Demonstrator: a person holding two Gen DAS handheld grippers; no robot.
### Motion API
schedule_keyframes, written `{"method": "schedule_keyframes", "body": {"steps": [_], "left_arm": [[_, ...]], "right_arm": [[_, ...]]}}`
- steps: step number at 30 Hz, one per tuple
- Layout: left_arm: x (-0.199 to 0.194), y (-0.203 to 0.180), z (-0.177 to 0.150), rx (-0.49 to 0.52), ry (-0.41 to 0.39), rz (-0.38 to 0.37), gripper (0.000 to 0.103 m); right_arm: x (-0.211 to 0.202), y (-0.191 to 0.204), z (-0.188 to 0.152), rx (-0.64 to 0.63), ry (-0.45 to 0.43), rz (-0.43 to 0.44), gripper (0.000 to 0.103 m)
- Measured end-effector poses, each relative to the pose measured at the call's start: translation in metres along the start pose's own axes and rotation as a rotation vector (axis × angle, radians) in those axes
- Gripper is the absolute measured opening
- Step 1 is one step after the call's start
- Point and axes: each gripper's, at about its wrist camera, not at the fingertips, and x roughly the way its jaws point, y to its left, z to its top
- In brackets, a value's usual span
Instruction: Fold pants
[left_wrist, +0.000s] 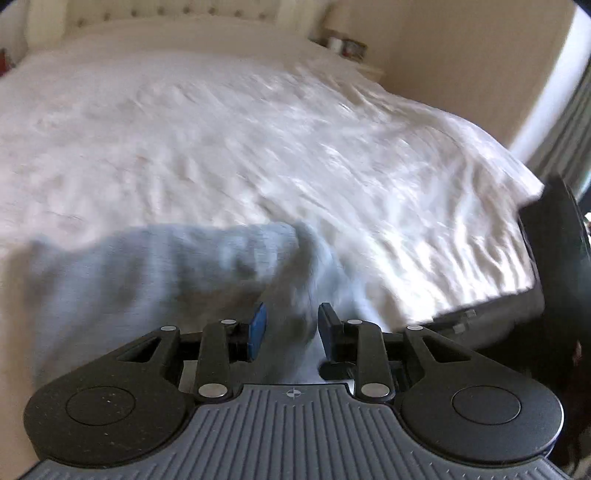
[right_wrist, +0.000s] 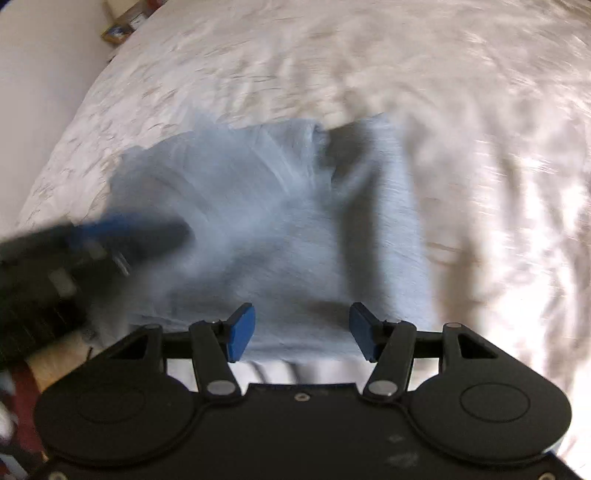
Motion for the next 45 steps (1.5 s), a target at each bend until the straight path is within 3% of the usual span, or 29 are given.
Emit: {"method": "schedule_keyframes", "body": {"steps": [4,8,12,14,16,18,21,27,28,29,30,32,36,39,43,45], "left_arm": [[-0.02,-0.011,0.0,0.002,-0.066,-0.029,0.035],[-0.038,0.006,-0.004,-0.073,-0.107,0.087,0.041],[-0.035,0.045,-0.024,-0.283,-0.064,0.245,0.042],[-0.022,0.055,-0.034,-0.324,0.025,0.28,0.044],[-0.001,0.065,-0.047,-0.334,0.171,0.189,0.046],[0.007,0.057,-0.053,-0.262,0.225,0.107,0.055],[0.002,0.042,-0.051,-0.187,0.233,0.042,0.057],[-0.025,0.054,-0.061,-0.314,0.161,0.071,0.057],[-0.032,0.058,-0.062,-0.321,0.142,0.084,0.057],[-0.039,0.061,-0.062,-0.326,0.124,0.096,0.057],[-0.046,0.067,-0.061,-0.335,0.108,0.107,0.057],[-0.052,0.076,-0.058,-0.358,0.082,0.125,0.057],[-0.064,0.098,-0.045,-0.366,0.049,0.157,0.057],[-0.063,0.109,-0.033,-0.361,0.045,0.156,0.059],[-0.047,0.121,-0.023,-0.356,0.086,0.152,0.059],[-0.043,0.125,-0.017,-0.347,0.095,0.135,0.059]], "right_arm": [[-0.013,-0.023,-0.003,-0.016,0.001,-0.006,0.063],[-0.026,-0.041,0.008,-0.006,-0.039,0.017,0.064],[-0.045,-0.041,0.015,-0.009,-0.142,0.067,0.07],[-0.042,-0.038,0.023,-0.008,-0.162,0.103,0.078],[-0.033,-0.033,0.03,-0.005,-0.154,0.136,0.078],[-0.018,-0.026,0.036,-0.005,-0.137,0.157,0.078],[0.001,-0.015,0.041,-0.032,-0.098,0.151,0.082],[0.043,-0.017,0.044,0.005,0.001,0.135,0.086],[0.045,-0.018,0.043,0.026,0.009,0.153,0.079],[0.047,-0.018,0.044,0.044,0.024,0.175,0.038],[0.048,-0.017,0.045,0.06,0.042,0.208,0.027],[0.037,-0.006,0.048,0.048,0.036,0.216,0.021],[-0.032,0.026,0.053,-0.107,-0.114,0.245,0.012],[-0.054,0.016,0.049,-0.103,-0.193,0.131,0.012],[0.005,-0.015,0.042,-0.033,-0.017,-0.056,0.012],[0.016,-0.016,0.039,-0.017,-0.007,-0.071,0.014]]}}
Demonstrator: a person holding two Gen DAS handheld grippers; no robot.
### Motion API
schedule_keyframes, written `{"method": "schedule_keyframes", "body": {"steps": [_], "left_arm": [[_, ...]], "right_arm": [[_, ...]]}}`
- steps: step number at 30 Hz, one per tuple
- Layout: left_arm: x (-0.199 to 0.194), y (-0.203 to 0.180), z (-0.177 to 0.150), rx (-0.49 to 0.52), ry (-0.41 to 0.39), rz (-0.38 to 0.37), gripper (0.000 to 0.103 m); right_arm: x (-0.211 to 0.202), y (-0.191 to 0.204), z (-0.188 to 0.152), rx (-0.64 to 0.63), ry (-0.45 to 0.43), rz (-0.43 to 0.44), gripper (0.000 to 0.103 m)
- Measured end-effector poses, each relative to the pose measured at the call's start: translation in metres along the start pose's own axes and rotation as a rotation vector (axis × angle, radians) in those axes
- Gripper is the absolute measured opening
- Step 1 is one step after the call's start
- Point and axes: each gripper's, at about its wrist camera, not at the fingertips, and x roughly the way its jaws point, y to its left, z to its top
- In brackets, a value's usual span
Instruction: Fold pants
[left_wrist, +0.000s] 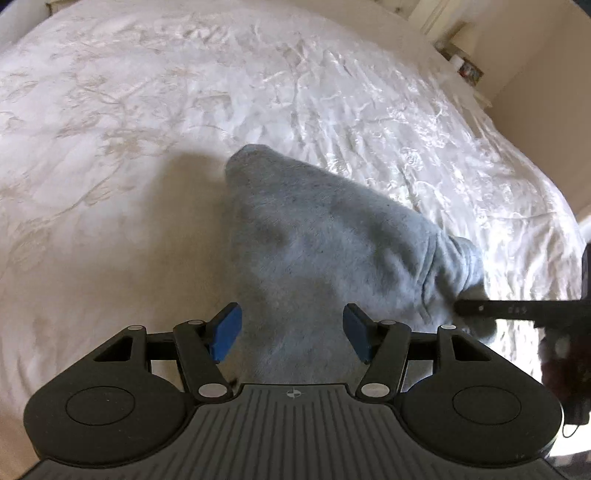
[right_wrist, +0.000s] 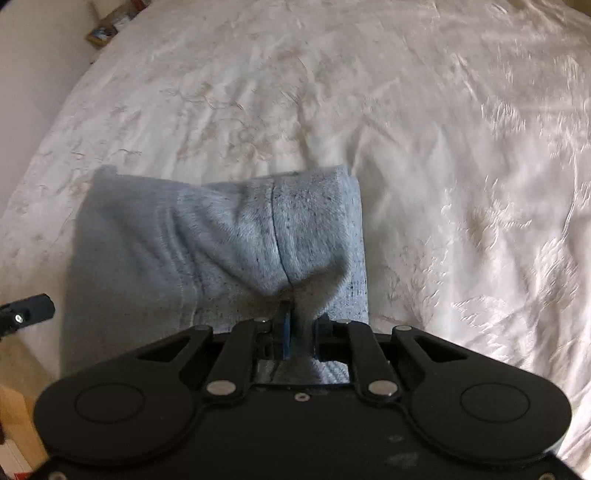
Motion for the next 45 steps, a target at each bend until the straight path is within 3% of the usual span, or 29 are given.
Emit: {"method": "schedule_keyframes", "body": {"steps": [4,10,14,17,19,22,25,28,31,34,35,38,42,45], "left_arm": [[0.018,-0.006,0.024,0.054,0.001,0.002,0.059],[0.06,0.001,0.069,0.079,-0.006,0.115,0.059],[0.094,0.013,0.094,0.078,0.045,0.172,0.059],[0.115,0.013,0.105,0.139,0.092,0.199,0.059],[0.115,0.01,0.108,0.185,0.102,0.203,0.059],[0.091,0.006,0.109,0.199,0.035,0.199,0.059],[0.055,0.0,0.098,0.205,-0.037,0.169,0.059],[0.026,-0.009,0.075,0.222,-0.058,0.12,0.059],[0.015,-0.023,0.04,0.27,-0.018,0.072,0.059],[0.023,-0.028,0.001,0.303,0.092,0.024,0.059],[0.028,-0.028,-0.01,0.315,0.127,0.028,0.059],[0.037,-0.028,-0.046,0.342,0.206,0.04,0.06],[0.029,-0.023,-0.054,0.301,0.172,0.039,0.061],[0.024,-0.021,-0.05,0.275,0.166,0.046,0.061]], "right_arm": [[0.0,0.012,0.003,0.02,-0.013,-0.012,0.02],[0.012,0.008,0.006,0.067,0.021,-0.025,0.026],[0.019,0.011,0.012,0.074,0.035,-0.032,0.033],[0.022,0.012,0.013,0.078,0.041,-0.041,0.036],[0.023,0.012,0.014,0.085,0.046,-0.045,0.036],[0.022,0.011,0.018,0.089,0.043,-0.045,0.038],[0.009,0.01,0.018,0.097,-0.004,-0.05,0.043],[-0.011,0.016,0.016,0.063,-0.095,-0.071,0.047],[-0.022,0.024,0.014,0.028,-0.166,-0.066,0.047],[-0.024,0.036,0.017,-0.029,-0.219,-0.06,0.045],[-0.021,0.039,0.019,-0.037,-0.215,-0.051,0.035],[-0.001,0.044,0.032,-0.063,-0.188,-0.062,0.031],[0.034,0.039,0.059,-0.049,-0.102,-0.11,0.026],[0.038,0.039,0.068,-0.054,-0.08,-0.125,0.026]]}}
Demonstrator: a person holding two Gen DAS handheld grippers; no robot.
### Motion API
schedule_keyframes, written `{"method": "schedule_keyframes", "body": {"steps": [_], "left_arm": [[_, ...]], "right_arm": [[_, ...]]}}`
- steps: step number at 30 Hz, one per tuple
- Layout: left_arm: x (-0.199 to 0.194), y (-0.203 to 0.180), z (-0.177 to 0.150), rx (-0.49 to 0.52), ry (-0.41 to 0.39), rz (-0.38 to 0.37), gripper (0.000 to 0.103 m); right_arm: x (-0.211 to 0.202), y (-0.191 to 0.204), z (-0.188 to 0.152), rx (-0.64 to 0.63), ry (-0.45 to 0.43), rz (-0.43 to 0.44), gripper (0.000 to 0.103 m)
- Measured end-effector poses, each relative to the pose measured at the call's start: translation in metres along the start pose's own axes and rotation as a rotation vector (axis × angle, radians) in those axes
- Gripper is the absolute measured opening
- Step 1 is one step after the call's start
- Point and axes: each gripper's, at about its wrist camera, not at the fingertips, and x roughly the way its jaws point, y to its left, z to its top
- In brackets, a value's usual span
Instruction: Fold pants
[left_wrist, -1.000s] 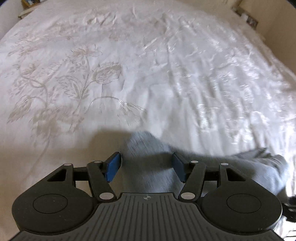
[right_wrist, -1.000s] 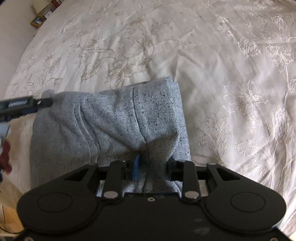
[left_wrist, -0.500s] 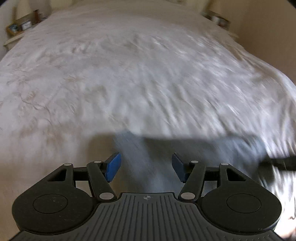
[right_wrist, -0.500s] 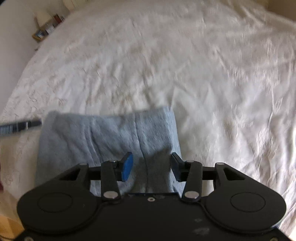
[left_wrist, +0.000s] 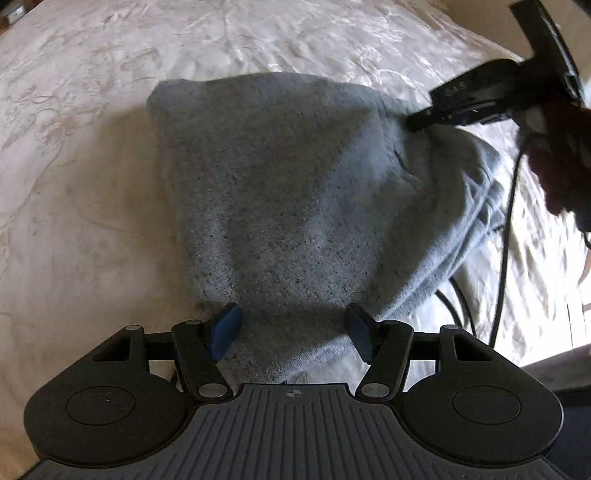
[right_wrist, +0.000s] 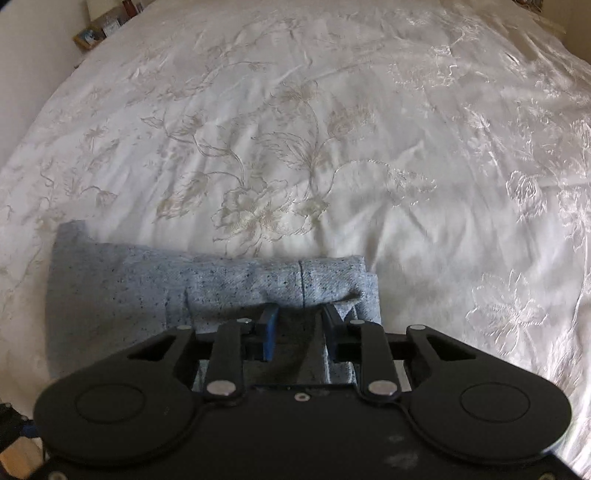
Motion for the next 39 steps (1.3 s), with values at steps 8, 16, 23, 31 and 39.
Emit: {"method": "schedule_keyframes", "body": {"steps": [8,16,23,31,39], "left_arm": [[-0.017,0.0,0.004,-0.007,-0.045,-0.001,0.061],[-0.003,0.004,-0.009,-0.019,0.033,-0.021,0.065],[-0.026,0.035,0.009,-0.181,-0.081,-0.104,0.076],[-0.008,0.045,0.034,-0.236,-0.097,-0.115,0.077],[0.029,0.051,0.042,-0.269,-0.011,-0.126,0.078]], "right_arm": [[-0.059,-0.014,-0.029,0.051,-0.086,0.021,0.049],[-0.049,-0.038,-0.102,0.178,0.042,0.011,0.058],[-0.07,-0.039,-0.096,0.144,-0.087,0.064,0.093],[-0.049,-0.04,-0.063,0.152,-0.103,0.105,0.101],[-0.006,-0.05,-0.053,0.177,0.015,0.15,0.103]]}}
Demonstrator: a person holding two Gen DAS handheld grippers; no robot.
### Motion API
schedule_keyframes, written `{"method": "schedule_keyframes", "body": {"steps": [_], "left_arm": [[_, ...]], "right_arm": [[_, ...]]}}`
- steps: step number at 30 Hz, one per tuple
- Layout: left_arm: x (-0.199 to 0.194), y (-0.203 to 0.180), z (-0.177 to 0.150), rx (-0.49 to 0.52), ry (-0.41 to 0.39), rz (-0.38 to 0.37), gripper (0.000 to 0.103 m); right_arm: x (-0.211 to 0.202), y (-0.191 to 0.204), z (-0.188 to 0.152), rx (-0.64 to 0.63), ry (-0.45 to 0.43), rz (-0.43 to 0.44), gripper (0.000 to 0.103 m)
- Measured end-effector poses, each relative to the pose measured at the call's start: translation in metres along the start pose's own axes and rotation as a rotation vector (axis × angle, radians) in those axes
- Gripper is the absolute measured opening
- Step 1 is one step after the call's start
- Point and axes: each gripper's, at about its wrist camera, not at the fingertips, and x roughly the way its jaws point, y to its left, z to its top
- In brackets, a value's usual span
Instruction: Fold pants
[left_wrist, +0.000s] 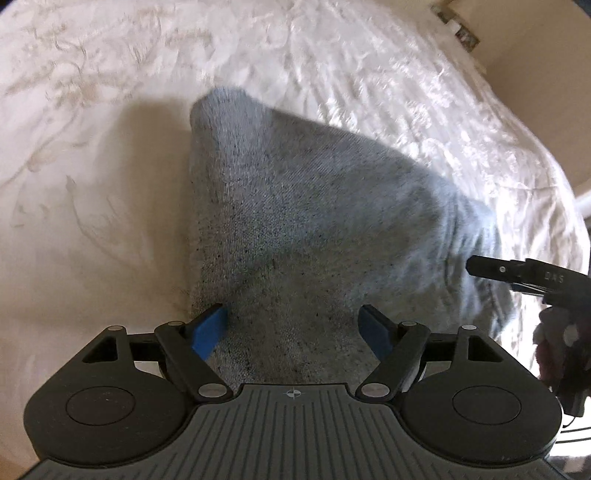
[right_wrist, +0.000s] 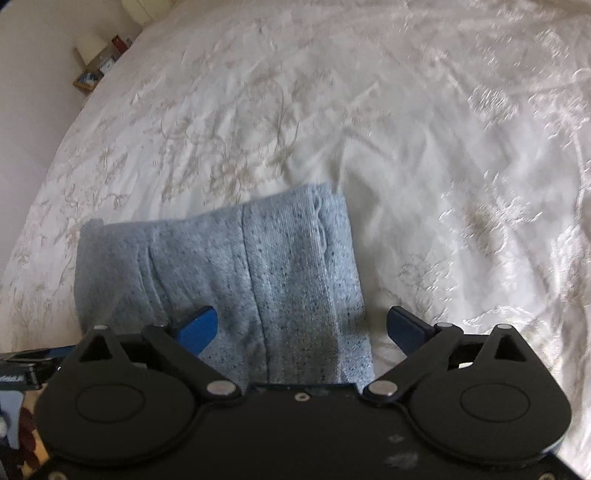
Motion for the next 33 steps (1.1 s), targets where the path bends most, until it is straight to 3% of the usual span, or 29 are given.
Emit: {"method": "schedule_keyframes", "body": {"steps": [8,20,33], "left_arm": [[0.028,-0.009,0.013,0.016,0.083,0.016,0.102],[0.05,-0.022,0.031,-0.003,0.161,0.11,0.102],[0.049,-0.028,0.027,0.001,0.154,0.136,0.102]], "right_arm": [[0.028,-0.003,0.002,0.019,0.086,0.046,0.103],[0.044,-0.005,0.011,0.023,0.129,0.059,0.103],[0.049,0.007,0.003,0.025,0.068,-0.001,0.103]]}}
